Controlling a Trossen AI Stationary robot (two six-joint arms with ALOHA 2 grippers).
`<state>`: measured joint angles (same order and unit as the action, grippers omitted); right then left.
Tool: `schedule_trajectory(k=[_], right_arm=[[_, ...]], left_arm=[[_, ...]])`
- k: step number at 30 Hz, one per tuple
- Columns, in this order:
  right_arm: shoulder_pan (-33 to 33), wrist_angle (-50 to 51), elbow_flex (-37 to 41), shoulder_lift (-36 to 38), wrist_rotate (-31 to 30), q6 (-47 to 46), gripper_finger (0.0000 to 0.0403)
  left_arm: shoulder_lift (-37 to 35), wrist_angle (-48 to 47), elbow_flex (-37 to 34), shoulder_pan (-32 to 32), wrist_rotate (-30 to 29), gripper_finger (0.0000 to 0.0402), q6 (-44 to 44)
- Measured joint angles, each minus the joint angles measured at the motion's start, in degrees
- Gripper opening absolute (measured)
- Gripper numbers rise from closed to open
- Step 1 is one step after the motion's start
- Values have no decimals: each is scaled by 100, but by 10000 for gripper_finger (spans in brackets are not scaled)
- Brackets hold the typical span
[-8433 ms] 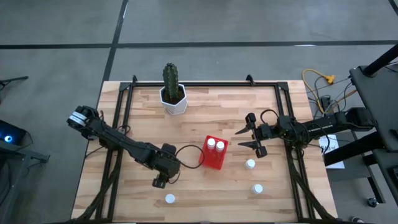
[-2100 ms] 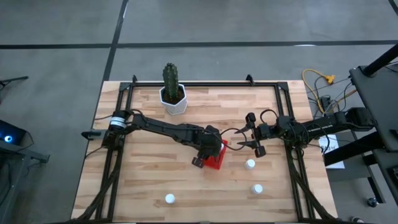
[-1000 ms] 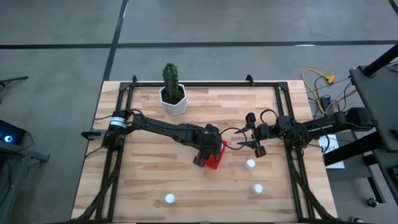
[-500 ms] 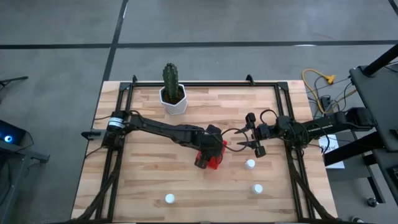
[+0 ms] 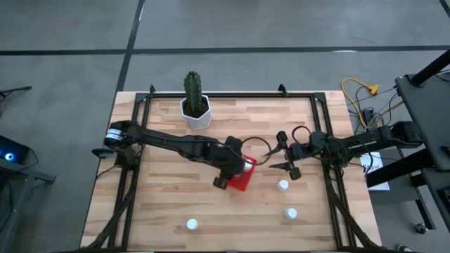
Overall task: Pick and place pill bottles into a basket
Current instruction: Put the top white pill bottle into the red bin
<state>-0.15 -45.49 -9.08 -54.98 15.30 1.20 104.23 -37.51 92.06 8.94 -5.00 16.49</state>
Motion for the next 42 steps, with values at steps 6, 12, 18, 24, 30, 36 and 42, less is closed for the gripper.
schedule_trajectory(k=[6, 12, 18, 24, 30, 36, 42], right_arm=[[32, 852, -320, 52, 163, 12, 203], [180, 2175, -834, 48, 168, 88, 203], [467, 2296, -873, 37, 135, 226, 203], [651, 2305, -817, 33, 113, 196, 203], [707, 2470, -828, 13, 111, 133, 203], [795, 2915, -837, 13, 123, -86, 203], [1186, 3082, -837, 15, 124, -301, 203]], left_arm=[[-610, 552, -727, 27, 23, 178, 13], [-1497, 1893, -1940, 19, 20, 178, 7], [-2422, 3241, -3293, 65, 24, 178, -411], [-3113, 4540, -4577, 169, 39, 178, -553], [-3575, 5235, -5249, 166, 18, 178, -573], [-3923, 5274, -5522, 169, 21, 178, -584], [-3981, 5314, -5603, 169, 20, 178, -722]])
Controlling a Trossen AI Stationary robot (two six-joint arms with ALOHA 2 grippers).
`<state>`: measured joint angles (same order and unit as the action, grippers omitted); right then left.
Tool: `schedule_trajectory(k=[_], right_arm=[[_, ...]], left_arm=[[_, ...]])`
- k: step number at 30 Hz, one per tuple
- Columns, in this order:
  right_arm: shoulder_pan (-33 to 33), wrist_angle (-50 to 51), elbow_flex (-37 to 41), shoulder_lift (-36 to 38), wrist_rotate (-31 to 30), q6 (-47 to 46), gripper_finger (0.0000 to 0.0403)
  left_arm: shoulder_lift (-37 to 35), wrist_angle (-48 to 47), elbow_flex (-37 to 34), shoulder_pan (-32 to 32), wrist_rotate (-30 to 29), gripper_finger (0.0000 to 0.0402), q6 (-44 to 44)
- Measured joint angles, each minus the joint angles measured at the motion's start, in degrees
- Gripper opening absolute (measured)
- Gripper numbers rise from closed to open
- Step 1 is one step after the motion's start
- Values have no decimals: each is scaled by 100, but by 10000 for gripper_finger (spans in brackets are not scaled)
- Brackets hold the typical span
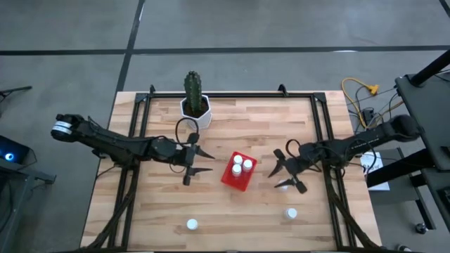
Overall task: Pick and place pill bottles into a basket
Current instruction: Put the top white pill bottle into the red bin
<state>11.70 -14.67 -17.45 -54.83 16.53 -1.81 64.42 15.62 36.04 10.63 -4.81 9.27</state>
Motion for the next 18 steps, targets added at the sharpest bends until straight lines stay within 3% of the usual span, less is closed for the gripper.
schedule_trajectory(k=[6, 14, 18], right_arm=[[382, 215, 0, 0, -36, -302, 203], [753, 1002, -112, 0, -941, -421, 203], [879, 1346, -356, 0, -1089, -387, 203]], left_arm=[[0, -12, 10, 0, 1, 178, 47], [-2, -40, 12, 2, 1, 178, 52], [-2, -38, 11, 4, 1, 178, 47]])
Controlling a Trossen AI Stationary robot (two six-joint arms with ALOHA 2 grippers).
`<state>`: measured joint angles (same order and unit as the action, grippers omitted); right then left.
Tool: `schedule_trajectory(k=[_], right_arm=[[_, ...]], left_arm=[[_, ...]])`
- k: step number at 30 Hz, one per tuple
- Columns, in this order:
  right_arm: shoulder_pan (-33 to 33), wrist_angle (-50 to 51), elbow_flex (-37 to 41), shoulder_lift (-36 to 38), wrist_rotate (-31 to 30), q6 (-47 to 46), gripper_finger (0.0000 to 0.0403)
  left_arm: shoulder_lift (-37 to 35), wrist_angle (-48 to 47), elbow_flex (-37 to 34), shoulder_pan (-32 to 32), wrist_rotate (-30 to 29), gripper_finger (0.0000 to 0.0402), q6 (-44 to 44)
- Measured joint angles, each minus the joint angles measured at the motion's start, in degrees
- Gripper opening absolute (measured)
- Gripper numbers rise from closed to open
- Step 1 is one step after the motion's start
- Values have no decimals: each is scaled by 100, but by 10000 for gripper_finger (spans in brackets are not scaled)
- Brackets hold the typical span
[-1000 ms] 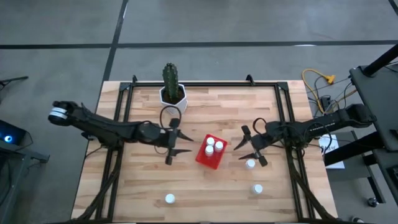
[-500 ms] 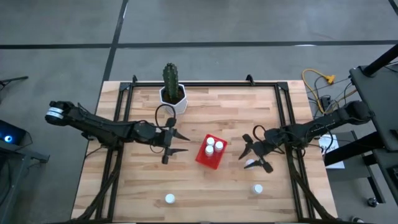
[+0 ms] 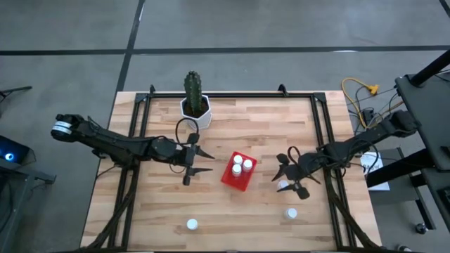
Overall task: Pick and place pill bottles into a basket
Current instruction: Put the top white pill bottle into the red bin
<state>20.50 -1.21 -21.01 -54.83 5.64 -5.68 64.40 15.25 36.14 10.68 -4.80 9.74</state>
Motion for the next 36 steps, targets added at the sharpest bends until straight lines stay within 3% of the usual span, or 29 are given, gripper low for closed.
schedule_trajectory(k=[8, 36], right_arm=[[265, 450, -422, -9, -323, 154, 203], [778, 1251, -335, -91, -1037, -504, 203]], left_arm=[[0, 2, 2, 0, 0, 178, -2], [-2, 18, 4, -4, 0, 178, -49]])
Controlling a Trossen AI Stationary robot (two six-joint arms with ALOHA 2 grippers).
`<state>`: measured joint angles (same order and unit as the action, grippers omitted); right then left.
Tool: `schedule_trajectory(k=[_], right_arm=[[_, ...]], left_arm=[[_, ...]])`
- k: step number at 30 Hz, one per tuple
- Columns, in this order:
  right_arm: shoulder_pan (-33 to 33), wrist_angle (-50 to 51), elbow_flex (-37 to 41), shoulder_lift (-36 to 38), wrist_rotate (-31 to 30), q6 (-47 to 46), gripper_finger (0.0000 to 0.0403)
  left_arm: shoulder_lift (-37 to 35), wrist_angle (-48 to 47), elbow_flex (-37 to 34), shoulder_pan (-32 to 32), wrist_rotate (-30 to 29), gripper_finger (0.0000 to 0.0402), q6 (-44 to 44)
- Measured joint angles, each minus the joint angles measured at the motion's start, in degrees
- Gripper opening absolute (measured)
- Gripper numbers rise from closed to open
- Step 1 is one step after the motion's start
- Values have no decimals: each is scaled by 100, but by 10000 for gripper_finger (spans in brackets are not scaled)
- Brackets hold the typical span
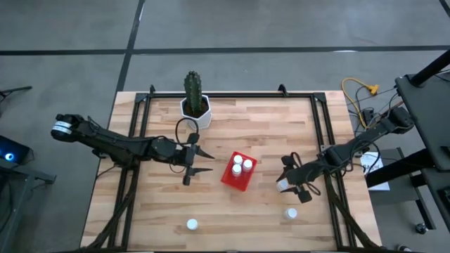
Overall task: Pick and place pill bottles into a basket
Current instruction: Put the top white pill bottle into the red bin
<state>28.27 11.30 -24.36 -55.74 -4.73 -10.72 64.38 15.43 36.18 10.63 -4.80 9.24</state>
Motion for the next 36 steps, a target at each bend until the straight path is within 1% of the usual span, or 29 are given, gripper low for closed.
schedule_trajectory(k=[7, 9, 19, 22, 26, 31, 36], right_arm=[[-2, 51, -12, -417, -14, 14, 203], [-2, 34, -53, -515, -112, 15, 203], [-15, 86, -136, -714, -149, 57, 205], [-15, 93, -136, -735, -151, 42, 217], [-15, 136, -136, -735, -148, 22, 246], [-15, 438, -129, -848, -139, -75, 279], [-15, 393, -134, -994, -129, -111, 286]], left_arm=[[-2, 8, 2, 0, 2, 178, -3], [-2, 10, 2, 0, 1, 178, -5], [4, 12, 7, 4, 2, 178, -42], [4, 14, 7, 4, 2, 178, -47], [4, 12, 7, 4, 4, 178, -121], [7, 12, 7, 2, 4, 178, -139], [7, 17, 8, 2, 4, 178, -139]])
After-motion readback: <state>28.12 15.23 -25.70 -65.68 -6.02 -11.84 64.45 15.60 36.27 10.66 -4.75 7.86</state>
